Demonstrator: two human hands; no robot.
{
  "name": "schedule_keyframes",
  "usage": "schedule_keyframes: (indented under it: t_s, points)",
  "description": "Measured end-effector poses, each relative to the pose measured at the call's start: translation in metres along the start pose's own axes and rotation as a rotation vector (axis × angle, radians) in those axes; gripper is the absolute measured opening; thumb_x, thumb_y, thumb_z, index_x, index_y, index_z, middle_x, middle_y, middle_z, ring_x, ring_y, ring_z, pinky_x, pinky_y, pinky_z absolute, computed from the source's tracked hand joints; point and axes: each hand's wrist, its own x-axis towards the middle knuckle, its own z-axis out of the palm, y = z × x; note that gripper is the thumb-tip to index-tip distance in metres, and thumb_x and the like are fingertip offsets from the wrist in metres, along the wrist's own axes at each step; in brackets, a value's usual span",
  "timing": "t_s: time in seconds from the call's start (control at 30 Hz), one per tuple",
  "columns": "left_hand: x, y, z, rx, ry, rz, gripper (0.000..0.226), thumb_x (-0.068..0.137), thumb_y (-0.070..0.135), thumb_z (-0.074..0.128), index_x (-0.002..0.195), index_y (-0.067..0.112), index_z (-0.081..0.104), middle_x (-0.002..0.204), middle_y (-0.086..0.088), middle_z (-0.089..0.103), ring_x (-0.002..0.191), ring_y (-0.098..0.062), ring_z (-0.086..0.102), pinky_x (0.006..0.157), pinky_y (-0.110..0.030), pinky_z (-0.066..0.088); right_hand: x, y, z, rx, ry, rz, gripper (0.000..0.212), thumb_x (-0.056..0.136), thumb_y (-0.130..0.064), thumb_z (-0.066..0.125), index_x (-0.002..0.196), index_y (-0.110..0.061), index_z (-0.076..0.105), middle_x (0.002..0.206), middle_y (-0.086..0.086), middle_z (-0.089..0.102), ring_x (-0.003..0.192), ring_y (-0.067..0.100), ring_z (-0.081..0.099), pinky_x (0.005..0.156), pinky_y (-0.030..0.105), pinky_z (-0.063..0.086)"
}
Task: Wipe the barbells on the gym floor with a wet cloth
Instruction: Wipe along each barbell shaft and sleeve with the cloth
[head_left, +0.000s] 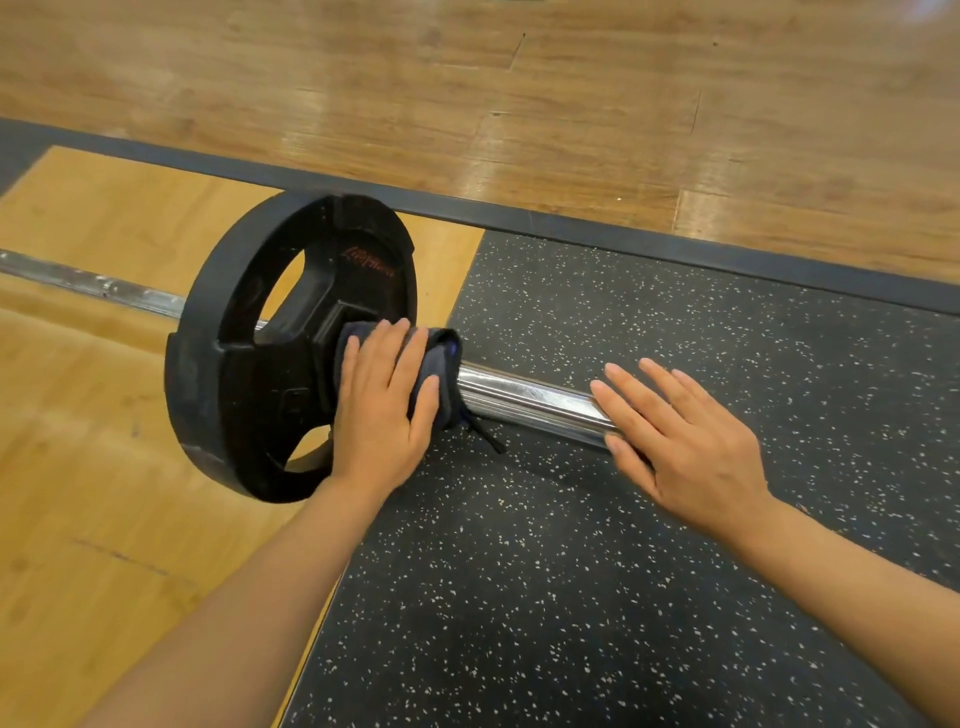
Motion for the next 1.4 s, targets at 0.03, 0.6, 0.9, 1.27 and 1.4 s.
schedule_keyframes:
  t_s: [0.03, 0.6, 0.9, 1.27, 1.4]
  points:
    - [-0.002, -0.002, 0.001, 0.013, 0.005, 0.009, 0.049, 0.101, 0.032, 0.038, 0.140, 0.005, 0.050, 0.144, -0.012, 0.049, 0.141, -0.027, 0.036, 0.123, -0.040, 0.009, 0.000, -0.001, 0.000, -0.003, 0.003, -0.002, 0.040, 0.105, -0.036, 0.045, 0.137, -0.017, 0.061, 0.139, 0.005, 0.060, 0.127, 0.031, 0.058, 0.099, 0.048, 0.051]
    - [0.040, 0.000, 0.002, 0.060, 0.104, 0.072, 0.036, 0.095, 0.023, 0.040, 0.087, 0.006, 0.071, 0.085, -0.009, 0.068, 0.080, -0.027, 0.062, 0.090, -0.039, 0.043, -0.001, -0.001, 0.002, -0.015, 0.012, -0.017, 0.043, 0.106, -0.035, 0.042, 0.139, -0.013, 0.059, 0.143, 0.006, 0.056, 0.132, 0.030, 0.054, 0.104, 0.048, 0.048]
    - [0.004, 0.056, 0.029, 0.039, 0.210, -0.009, 0.035, 0.095, 0.026, 0.044, 0.109, 0.010, 0.072, 0.110, -0.009, 0.064, 0.109, -0.029, 0.057, 0.112, -0.055, 0.026, 0.000, -0.001, 0.004, -0.023, 0.036, -0.014, 0.041, 0.103, -0.034, 0.047, 0.134, -0.013, 0.064, 0.139, 0.007, 0.060, 0.127, 0.032, 0.058, 0.101, 0.050, 0.049]
    - [0.026, 0.009, 0.004, 0.082, 0.105, 0.101, 0.039, 0.097, 0.028, 0.038, 0.105, 0.004, 0.069, 0.097, -0.010, 0.064, 0.093, -0.029, 0.058, 0.097, -0.044, 0.038, 0.000, 0.000, 0.003, 0.001, 0.025, -0.004, 0.041, 0.103, -0.035, 0.048, 0.134, -0.013, 0.063, 0.139, 0.008, 0.060, 0.128, 0.032, 0.057, 0.103, 0.050, 0.047]
    - [0.029, -0.001, 0.009, 0.065, 0.162, 0.022, 0.037, 0.095, 0.026, 0.042, 0.099, 0.002, 0.070, 0.095, -0.013, 0.065, 0.091, -0.031, 0.058, 0.096, -0.046, 0.040, 0.000, -0.001, 0.004, 0.000, 0.018, 0.010, 0.041, 0.103, -0.035, 0.048, 0.134, -0.013, 0.063, 0.139, 0.008, 0.060, 0.128, 0.032, 0.057, 0.104, 0.050, 0.047]
